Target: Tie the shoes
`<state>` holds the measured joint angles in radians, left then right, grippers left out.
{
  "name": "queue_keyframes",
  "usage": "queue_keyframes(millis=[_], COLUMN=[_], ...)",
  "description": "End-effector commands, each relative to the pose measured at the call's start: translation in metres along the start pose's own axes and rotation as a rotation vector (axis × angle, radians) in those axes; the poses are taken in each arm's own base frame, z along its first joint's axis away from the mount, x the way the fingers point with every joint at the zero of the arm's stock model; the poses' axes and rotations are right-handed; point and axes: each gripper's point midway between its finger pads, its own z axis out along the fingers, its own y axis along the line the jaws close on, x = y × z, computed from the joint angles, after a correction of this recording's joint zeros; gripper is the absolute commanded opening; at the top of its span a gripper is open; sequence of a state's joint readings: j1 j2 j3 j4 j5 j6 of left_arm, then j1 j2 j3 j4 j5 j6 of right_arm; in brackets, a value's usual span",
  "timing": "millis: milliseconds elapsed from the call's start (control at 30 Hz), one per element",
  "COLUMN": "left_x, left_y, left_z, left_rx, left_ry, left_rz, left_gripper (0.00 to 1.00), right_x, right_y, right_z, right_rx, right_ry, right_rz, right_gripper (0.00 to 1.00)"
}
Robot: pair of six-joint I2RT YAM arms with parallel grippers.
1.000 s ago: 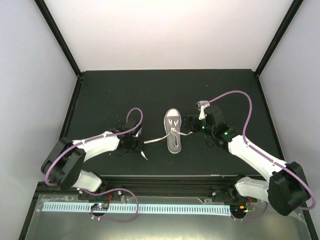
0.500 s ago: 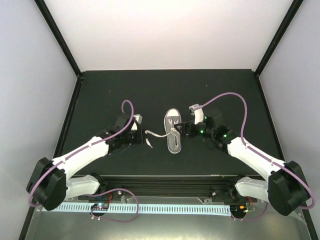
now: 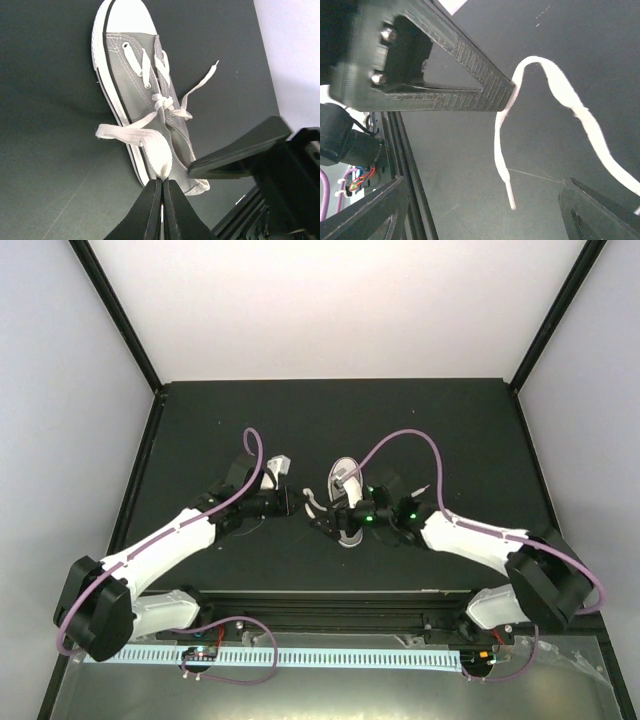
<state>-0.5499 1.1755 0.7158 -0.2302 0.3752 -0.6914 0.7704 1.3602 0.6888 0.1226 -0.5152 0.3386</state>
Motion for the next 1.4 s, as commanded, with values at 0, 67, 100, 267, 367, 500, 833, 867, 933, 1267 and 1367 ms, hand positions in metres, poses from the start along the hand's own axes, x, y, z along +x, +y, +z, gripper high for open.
queue_keyframes(millis=[0, 67, 100, 267, 367, 500, 833, 867, 933, 1267, 1367], left_x=[-0.016, -0.017, -0.016, -0.019, -0.023, -0.033, -0.074, -0.076, -0.078, -0.068, -0.065], left_y=[-0.026, -0.026, -0.026, -0.029, -0.034, -0.041, -0.039, -0.039, -0.041, -0.072, -0.08], left_z=[-0.011, -0.013, -0.014, -0.016, -0.019, -0.032, -0.078, -0.079, -0.078, -0.045, -0.035], left_rx=[0.091, 0.093, 0.093, 0.12, 0.143, 0.154, 0.063, 0.061, 0.065, 0.297, 0.356], left_ry=[-0.046, -0.052, -0.054, -0.072, -0.093, -0.156, -0.414, -0.433, -0.455, -0.419, -0.411], left_rz=[0.009, 0.006, 0.004, 0.001, 0.017, 0.074, 0.273, 0.305, 0.367, 0.611, 0.637], left_gripper=[0.02, 0.02, 0.02, 0.01, 0.01, 0.02, 0.76, 0.79, 0.84, 0.83, 0.81], right_x=[-0.02, -0.021, -0.022, -0.034, -0.046, -0.086, -0.17, -0.172, -0.175, -0.177, -0.178], right_y=[0.008, 0.005, 0.006, 0.013, 0.011, 0.008, 0.002, 0.0, -0.003, -0.002, 0.007], right_z=[0.02, 0.028, 0.031, 0.041, 0.04, 0.023, -0.064, -0.069, -0.078, -0.081, -0.08], right_rx=[-0.03, -0.035, -0.047, -0.088, -0.06, 0.063, 0.337, 0.355, 0.395, 0.391, 0.34], right_ry=[-0.045, -0.043, -0.038, -0.053, -0.087, -0.16, -0.376, -0.38, -0.385, -0.391, -0.403], right_rz=[-0.052, -0.046, -0.046, -0.05, -0.042, -0.086, -0.202, -0.206, -0.215, -0.189, -0.186], right_gripper=[0.84, 0.81, 0.78, 0.5, 0.09, 0.02, 0.02, 0.02, 0.01, 0.02, 0.02])
